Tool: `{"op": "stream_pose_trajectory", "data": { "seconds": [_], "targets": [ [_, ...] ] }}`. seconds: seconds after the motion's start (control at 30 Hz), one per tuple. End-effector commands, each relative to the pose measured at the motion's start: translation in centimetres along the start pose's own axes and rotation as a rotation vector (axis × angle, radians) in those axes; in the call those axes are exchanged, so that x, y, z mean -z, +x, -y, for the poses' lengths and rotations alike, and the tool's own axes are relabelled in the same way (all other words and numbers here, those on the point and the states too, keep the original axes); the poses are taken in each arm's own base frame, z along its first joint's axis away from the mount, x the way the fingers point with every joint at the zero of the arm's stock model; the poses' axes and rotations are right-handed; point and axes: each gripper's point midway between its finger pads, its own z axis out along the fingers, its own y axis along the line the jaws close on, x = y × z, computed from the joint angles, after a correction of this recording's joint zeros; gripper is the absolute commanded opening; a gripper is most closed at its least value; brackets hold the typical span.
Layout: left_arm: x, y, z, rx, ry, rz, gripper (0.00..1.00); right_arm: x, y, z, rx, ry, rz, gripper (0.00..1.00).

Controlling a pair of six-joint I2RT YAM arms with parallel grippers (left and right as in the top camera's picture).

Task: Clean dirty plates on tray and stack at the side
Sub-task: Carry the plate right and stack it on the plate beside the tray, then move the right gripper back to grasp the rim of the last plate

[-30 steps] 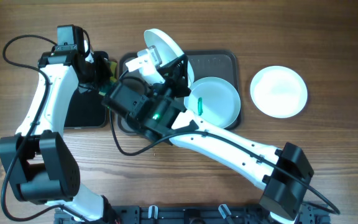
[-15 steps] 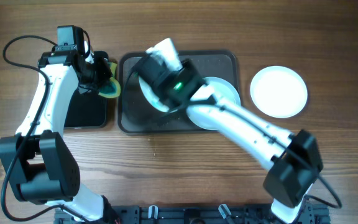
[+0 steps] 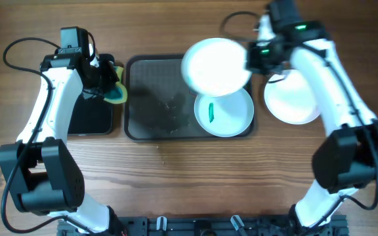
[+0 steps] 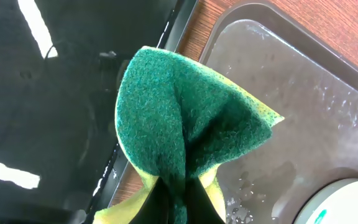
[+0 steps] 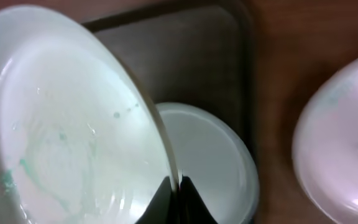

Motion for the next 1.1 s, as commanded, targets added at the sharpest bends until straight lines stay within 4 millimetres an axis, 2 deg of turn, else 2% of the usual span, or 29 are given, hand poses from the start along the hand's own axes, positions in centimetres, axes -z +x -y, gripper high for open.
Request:
{"op": "stream_pose_trajectory", "data": {
  "seconds": [0.0,0.1,0.23,0.33,0.47,0.57,0.73,0.77,0.8,0.83,0.87,1.0,1.07],
  "targets": [
    [0.5,-0.6,0.1,-0.013,0.002,0.021,0.04,3.4,-0.8,5.4,-0.166,0.018,0.033,0.04],
    [0.5,-0.6,0.1,-0.014,0.001,0.021,0.04,4.1,-0.1,11.3,-0.287,0.133,0.015,0.04],
    [0.5,-0.6,0.1,-0.016,0.001,0.022,0.04,4.0,1.5,16.7,-0.404,0.218,-0.014,0.04],
    [0.5,-0.6,0.1,-0.016,0.001,0.021,0.04,2.9,2.8,19.6,-0.468,0.244,-0.031,0.04],
    [0.5,-0.6,0.1,-0.016,0.001,0.021,0.04,0.9,4.6,22.1,-0.527,0.254,-0.049,0.04],
    [0.5,-0.6,0.1,-0.016,0.001,0.021,0.04,0.1,5.4,23.2,-0.551,0.257,-0.051,0.04],
    [0.5,-0.6,0.1,-0.016,0.001,0.022,0.04,0.1,5.6,24.4,-0.571,0.280,-0.039,0.04],
    [0.5,-0.6,0.1,-0.016,0.001,0.021,0.04,0.1,5.4,24.5,-0.569,0.280,-0.031,0.09],
    [0.5,-0.6,0.1,-0.016,0.001,0.021,0.04,0.1,5.2,24.6,-0.567,0.278,-0.022,0.28],
    [0.5,-0.6,0.1,-0.016,0.001,0.021,0.04,0.0,5.0,24.5,-0.565,0.273,-0.015,0.41],
    [0.5,-0.6,0.1,-0.016,0.001,0.021,0.04,0.0,4.9,24.4,-0.561,0.265,-0.011,0.47],
    [0.5,-0.6,0.1,-0.016,0.001,0.022,0.04,-0.1,3.9,22.4,-0.508,0.147,-0.008,0.50],
    [0.5,-0.6,0.1,-0.016,0.001,0.022,0.04,0.2,2.9,20.0,-0.425,0.054,-0.002,0.50]
  ]
}}
